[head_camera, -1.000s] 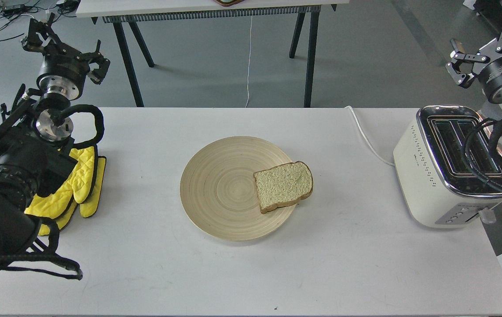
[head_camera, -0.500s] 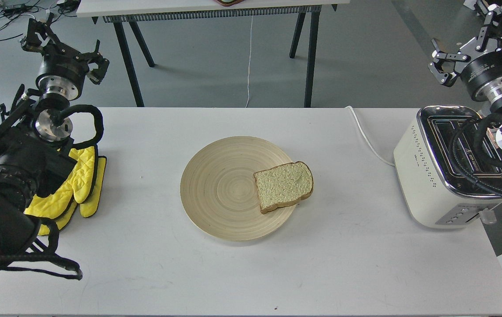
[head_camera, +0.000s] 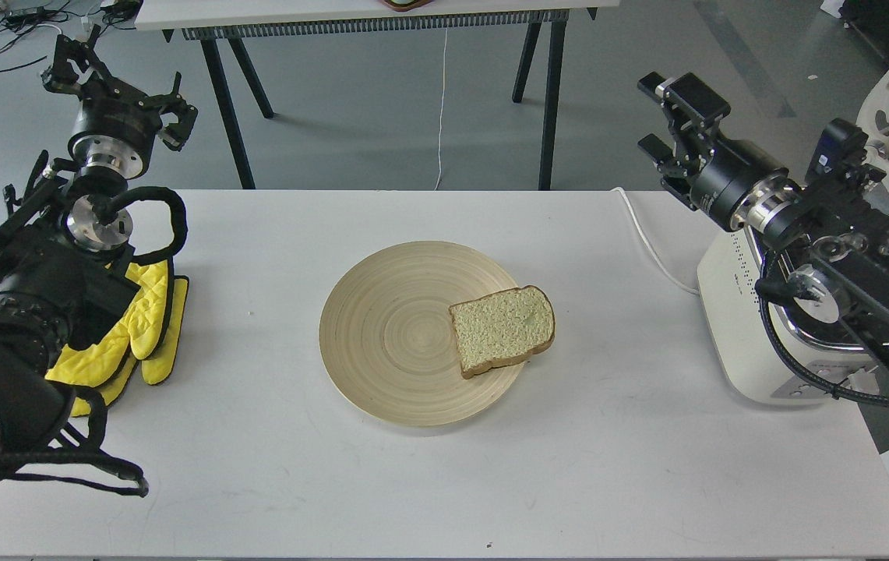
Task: Put bread in toaster with right arm
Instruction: 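Move the right gripper from the toaster toward the bread slice on the plate, then close the right gripper on the edge of the bread slice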
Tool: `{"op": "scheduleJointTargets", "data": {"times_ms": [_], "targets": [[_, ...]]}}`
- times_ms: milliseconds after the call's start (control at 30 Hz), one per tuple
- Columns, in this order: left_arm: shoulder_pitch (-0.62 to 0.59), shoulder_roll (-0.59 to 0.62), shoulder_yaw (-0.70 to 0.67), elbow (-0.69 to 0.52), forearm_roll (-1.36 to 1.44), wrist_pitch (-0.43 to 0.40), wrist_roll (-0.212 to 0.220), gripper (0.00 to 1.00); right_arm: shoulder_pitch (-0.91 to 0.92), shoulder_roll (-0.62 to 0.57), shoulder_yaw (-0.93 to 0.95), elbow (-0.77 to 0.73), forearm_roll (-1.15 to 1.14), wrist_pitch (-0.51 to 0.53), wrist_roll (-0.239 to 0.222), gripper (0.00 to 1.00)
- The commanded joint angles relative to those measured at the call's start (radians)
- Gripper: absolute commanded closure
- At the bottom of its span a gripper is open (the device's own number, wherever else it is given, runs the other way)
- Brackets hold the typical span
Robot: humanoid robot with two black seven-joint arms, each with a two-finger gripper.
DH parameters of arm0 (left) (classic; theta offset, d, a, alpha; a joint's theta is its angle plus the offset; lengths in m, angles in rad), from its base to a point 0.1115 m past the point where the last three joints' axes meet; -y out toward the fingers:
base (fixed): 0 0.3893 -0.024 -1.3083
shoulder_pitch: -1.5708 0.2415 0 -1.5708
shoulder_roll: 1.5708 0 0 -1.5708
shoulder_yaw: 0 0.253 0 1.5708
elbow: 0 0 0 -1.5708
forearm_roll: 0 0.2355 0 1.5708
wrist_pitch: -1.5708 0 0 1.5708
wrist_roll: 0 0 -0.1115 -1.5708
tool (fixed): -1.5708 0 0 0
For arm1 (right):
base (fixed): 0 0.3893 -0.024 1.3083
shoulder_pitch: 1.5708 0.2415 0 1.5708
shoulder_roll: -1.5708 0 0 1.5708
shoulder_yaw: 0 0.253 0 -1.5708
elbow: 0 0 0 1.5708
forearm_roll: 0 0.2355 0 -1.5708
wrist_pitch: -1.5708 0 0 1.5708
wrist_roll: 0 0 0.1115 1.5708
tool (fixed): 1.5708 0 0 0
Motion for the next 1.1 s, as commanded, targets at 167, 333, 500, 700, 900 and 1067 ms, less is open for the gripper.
{"op": "scheduleJointTargets", "data": {"times_ms": [167, 333, 500, 700, 900, 1067], "targets": [[-0.001, 0.001, 0.000, 0.000, 0.002, 0.000, 0.000, 0.00, -0.004, 0.166, -0.262, -0.147, -0.198, -0.098, -0.002, 0.16], [0.000, 0.001, 0.000, 0.000, 0.002, 0.000, 0.000, 0.00, -0.010, 0.202, -0.356, -0.198, -0.199, -0.138, -0.011, 0.25], [-0.001, 0.001, 0.000, 0.000, 0.002, 0.000, 0.000, 0.00, -0.048, 0.229, -0.387, -0.202, -0.198, -0.158, -0.023, 0.31], [-0.001, 0.001, 0.000, 0.000, 0.002, 0.000, 0.000, 0.00, -0.074, 0.237, -0.384, -0.196, -0.189, -0.158, -0.032, 0.46], [-0.001, 0.001, 0.000, 0.000, 0.002, 0.000, 0.000, 0.00, -0.073, 0.243, -0.379, -0.188, -0.187, -0.158, -0.045, 0.85], [0.000, 0.001, 0.000, 0.000, 0.002, 0.000, 0.000, 0.00, -0.062, 0.234, -0.364, -0.166, -0.187, -0.161, -0.043, 0.94]]}}
